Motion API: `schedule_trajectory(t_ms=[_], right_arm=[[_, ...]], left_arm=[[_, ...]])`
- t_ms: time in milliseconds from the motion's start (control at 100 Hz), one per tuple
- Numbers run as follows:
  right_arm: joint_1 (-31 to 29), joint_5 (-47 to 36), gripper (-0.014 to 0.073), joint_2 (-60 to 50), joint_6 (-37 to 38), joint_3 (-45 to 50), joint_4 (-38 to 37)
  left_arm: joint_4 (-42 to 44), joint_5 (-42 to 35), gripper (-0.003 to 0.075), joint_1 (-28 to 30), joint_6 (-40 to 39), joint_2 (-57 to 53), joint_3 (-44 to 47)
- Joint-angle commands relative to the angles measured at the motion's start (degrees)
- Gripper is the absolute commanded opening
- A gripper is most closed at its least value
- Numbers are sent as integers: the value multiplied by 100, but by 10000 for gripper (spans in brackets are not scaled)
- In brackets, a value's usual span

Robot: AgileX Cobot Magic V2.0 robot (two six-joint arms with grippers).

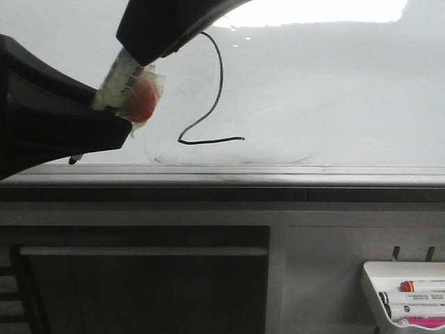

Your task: Write number 2 on whiteboard

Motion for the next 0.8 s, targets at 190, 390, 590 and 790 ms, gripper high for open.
schedule_trajectory(t_ms=[190,390,590,790], right_arm=[[-467,-1222,666,-281,65,-197,-424],[-759,-1460,580,-526,409,-197,-410],[-759,-1260,566,-533,409,-197,-410],[-759,-1155,566,-533,409,-197,-410]], left_arm=[[-3929,-283,-20,60,-115,53,-400],[-5010,871,-20,336,-103,906,-1315],[-5442,1241,-20,405,-103,1628,-2138],[-5767,1330,-20,501,-103,1776,-2235]])
